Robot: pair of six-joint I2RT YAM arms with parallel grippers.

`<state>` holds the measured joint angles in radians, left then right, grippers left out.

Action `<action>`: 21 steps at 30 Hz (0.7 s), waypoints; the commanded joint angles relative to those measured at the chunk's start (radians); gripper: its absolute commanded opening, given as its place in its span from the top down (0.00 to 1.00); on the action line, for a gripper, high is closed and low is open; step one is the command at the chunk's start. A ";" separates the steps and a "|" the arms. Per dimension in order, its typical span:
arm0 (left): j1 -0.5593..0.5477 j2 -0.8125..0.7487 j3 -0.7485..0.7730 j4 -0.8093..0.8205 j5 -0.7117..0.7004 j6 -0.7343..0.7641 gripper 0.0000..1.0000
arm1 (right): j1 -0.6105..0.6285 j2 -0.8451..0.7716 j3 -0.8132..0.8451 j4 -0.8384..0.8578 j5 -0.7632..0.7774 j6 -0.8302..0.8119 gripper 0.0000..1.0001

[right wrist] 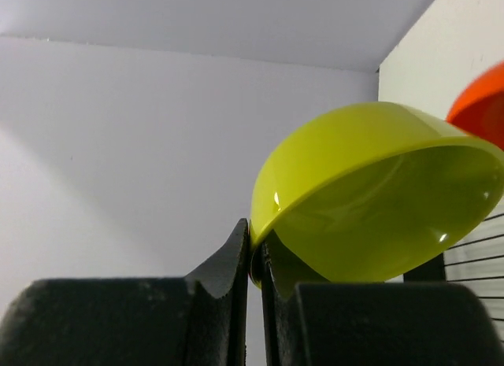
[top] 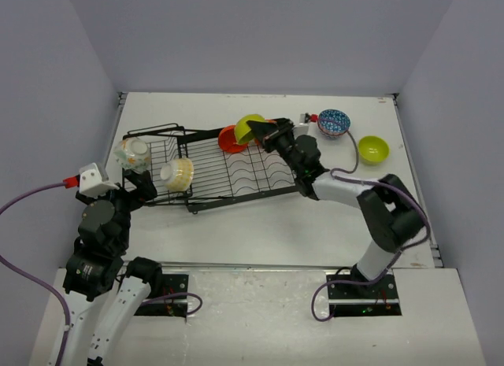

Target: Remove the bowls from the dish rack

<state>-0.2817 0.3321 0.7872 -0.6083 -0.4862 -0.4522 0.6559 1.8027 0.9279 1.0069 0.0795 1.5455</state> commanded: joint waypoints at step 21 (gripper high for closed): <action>0.006 0.012 0.004 0.038 0.032 0.015 0.00 | -0.665 -0.059 0.819 -1.740 0.181 -1.216 1.00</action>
<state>-0.2817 0.3378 0.7872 -0.6075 -0.4633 -0.4519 0.0273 1.6810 1.6562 -0.5564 0.2783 0.4137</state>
